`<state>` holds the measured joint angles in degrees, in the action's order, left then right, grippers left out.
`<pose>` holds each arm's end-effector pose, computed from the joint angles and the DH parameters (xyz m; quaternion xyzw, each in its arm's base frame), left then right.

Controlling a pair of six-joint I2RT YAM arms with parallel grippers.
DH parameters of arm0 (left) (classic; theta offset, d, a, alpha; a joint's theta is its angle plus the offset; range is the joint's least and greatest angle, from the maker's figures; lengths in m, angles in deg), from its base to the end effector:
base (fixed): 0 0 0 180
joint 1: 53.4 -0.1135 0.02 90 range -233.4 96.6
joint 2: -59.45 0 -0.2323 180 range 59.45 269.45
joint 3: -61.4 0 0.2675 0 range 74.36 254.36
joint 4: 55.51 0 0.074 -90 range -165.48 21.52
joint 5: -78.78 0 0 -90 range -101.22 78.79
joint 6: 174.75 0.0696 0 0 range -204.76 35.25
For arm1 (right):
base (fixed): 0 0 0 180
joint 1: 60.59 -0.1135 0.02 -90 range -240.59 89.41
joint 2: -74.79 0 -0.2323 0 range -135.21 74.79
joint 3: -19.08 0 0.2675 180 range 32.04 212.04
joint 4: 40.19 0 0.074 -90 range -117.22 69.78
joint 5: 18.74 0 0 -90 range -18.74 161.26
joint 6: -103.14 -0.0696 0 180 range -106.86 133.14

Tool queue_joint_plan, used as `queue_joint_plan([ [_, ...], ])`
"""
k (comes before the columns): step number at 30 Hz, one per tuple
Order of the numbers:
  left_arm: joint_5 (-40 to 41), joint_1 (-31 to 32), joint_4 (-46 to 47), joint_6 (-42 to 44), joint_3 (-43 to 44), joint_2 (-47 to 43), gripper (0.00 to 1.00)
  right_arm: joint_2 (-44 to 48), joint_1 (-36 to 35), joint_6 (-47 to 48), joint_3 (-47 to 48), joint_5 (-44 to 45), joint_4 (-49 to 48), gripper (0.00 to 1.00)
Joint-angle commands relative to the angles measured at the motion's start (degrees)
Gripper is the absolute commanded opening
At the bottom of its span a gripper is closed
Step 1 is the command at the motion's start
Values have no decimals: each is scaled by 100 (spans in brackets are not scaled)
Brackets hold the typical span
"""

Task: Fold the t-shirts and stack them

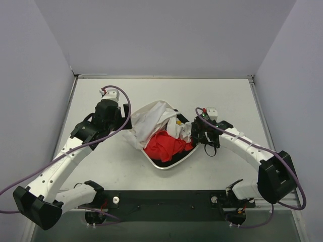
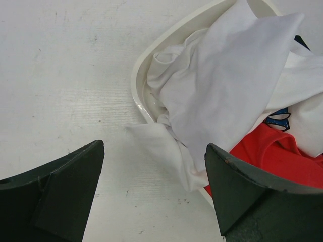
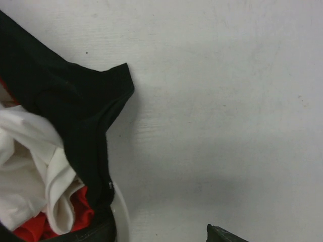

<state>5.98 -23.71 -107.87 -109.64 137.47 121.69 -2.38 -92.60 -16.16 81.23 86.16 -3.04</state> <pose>0.2547 -0.1215 0.2955 -0.0276 0.8926 -0.0771 0.4433 0.2752 0.1510 0.1591 0.0198 0.9387 0.0584 0.3390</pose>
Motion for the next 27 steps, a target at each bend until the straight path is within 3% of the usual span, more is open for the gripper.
queue_joint_plan([
  [1, 179, 10, -68, -25, 96, -151, 91, -132, 388, -23, -225, -479, -361, 66],
  [5, 223, 10, -16, -78, 79, -150, 90, -666, 450, 30, -94, -698, -450, 59],
  [7, 197, 10, 2, -78, 61, -124, 89, -878, 441, 12, -6, -839, -528, 49],
  [8, 206, 10, 20, -78, 43, -124, 89, -1079, 441, 3, 29, -848, -538, 42],
  [9, 197, 10, 11, -87, 43, -107, 89, -1168, 441, -6, 64, -857, -555, 23],
  [11, 197, 10, 20, -87, 17, -98, 88, -1457, 494, -14, 222, -813, -564, 0],
  [16, 162, 10, 2, -95, -1, -106, 88, -1898, 994, -251, 600, -1050, -582, 0],
  [27, -31, 10, -77, -122, -45, -247, 86, -2575, 3005, -1333, 1408, -1279, -274, 0],
])
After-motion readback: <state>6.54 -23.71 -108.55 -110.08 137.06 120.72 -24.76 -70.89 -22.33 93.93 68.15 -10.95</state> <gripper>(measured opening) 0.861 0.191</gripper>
